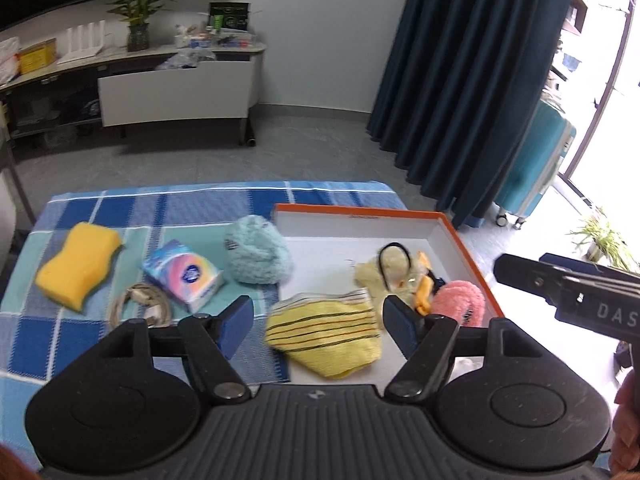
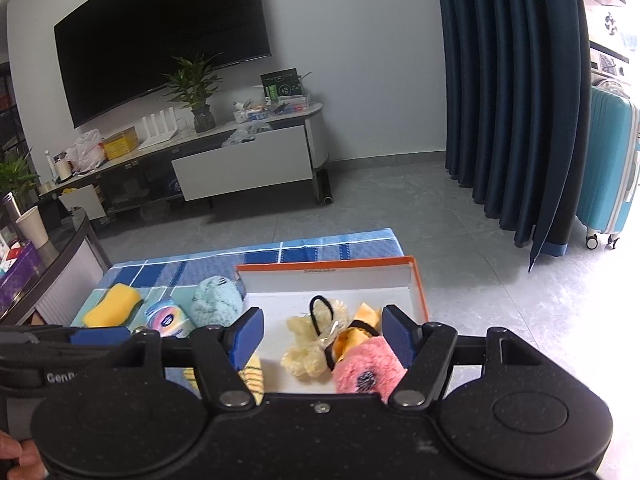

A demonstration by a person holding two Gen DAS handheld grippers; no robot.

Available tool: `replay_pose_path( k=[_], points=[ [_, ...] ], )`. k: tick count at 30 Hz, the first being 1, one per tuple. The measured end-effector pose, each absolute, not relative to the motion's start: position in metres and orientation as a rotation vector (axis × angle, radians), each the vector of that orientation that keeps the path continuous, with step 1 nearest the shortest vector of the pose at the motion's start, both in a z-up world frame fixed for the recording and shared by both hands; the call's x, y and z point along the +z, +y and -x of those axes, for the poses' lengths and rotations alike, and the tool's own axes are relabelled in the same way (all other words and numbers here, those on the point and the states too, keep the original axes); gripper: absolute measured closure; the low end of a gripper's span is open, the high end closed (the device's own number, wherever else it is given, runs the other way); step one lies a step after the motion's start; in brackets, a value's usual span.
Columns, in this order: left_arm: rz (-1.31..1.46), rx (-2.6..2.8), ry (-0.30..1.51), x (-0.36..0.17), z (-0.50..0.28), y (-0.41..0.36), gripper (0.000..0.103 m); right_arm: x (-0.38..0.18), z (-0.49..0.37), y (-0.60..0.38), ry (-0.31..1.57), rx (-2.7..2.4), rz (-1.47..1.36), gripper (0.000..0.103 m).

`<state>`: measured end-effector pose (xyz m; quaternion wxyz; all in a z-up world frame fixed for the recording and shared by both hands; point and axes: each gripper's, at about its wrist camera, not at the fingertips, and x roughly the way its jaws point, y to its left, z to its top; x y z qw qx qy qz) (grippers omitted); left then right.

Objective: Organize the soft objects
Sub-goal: 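Lift both open grippers away from the white box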

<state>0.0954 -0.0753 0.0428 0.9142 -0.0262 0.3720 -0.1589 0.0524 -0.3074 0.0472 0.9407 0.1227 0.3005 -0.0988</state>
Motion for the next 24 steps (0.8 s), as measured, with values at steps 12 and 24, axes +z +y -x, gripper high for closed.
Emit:
replay_pose_path(
  k=[12,24],
  points=[
    [0.081,-0.161,0.764,0.045,-0.086,-0.007,0.028,0.045,-0.063,-0.26,0.65,-0.116,-0.221,0.024],
    [0.11,-0.075,0.777,0.042,-0.08,0.044,0.025,0.039,-0.088,-0.211,0.683,-0.028,-0.199,0.024]
  ],
)
